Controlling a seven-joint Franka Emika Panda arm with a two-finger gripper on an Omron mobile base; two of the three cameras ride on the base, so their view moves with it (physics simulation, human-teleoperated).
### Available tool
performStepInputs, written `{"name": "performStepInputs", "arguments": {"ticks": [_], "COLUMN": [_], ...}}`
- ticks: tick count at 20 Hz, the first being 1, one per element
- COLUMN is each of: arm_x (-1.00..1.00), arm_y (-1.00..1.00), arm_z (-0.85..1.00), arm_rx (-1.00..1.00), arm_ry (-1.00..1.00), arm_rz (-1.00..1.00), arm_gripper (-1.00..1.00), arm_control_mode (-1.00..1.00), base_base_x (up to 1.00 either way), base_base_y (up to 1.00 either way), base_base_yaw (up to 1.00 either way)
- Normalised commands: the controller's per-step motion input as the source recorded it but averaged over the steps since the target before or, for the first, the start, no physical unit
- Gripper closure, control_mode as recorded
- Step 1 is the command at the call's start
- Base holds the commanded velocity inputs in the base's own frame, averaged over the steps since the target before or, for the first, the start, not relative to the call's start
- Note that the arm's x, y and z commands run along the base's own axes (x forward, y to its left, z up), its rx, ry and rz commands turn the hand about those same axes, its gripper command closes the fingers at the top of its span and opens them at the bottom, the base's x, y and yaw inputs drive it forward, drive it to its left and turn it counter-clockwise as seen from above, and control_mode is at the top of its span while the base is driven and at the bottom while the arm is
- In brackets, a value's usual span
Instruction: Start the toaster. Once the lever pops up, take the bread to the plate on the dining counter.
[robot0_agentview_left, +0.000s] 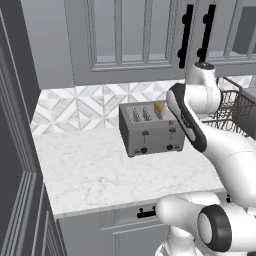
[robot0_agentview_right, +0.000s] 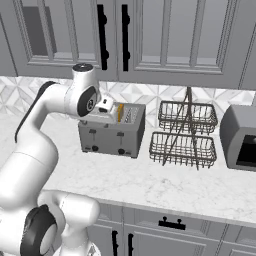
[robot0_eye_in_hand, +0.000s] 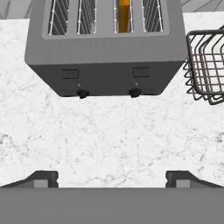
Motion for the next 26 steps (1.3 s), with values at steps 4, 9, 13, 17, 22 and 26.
{"name": "performStepInputs", "arguments": {"ticks": [4, 9, 13, 17, 22, 26], "arm_x": [0.03, 0.21, 0.36, 0.38, 0.41, 0.17], "arm_y": [-0.37, -0.16, -0.01, 0.05, 0.28, 0.01], "arm_z": [-0.19, -0.17, -0.28, -0.39, -0.54, -0.48], "arm_rx": [0.00, 0.00, -0.01, -0.04, -0.06, 0.00], "arm_ry": [0.00, 0.00, 0.00, 0.00, -0.02, -0.14], "arm_rz": [-0.01, -0.03, -0.01, 0.00, 0.01, 0.03], "arm_gripper": [-1.00, -1.00, -1.00, -1.00, -1.00, -1.00], "arm_control_mode": [-1.00, -1.00, -1.00, -1.00, -1.00, -1.00], "base_base_x": [0.00, 0.00, 0.00, 0.00, 0.00, 0.00], "base_base_y": [0.00, 0.00, 0.00, 0.00, 0.00, 0.00], "base_base_yaw": [0.00, 0.00, 0.00, 0.00, 0.00, 0.00]}}
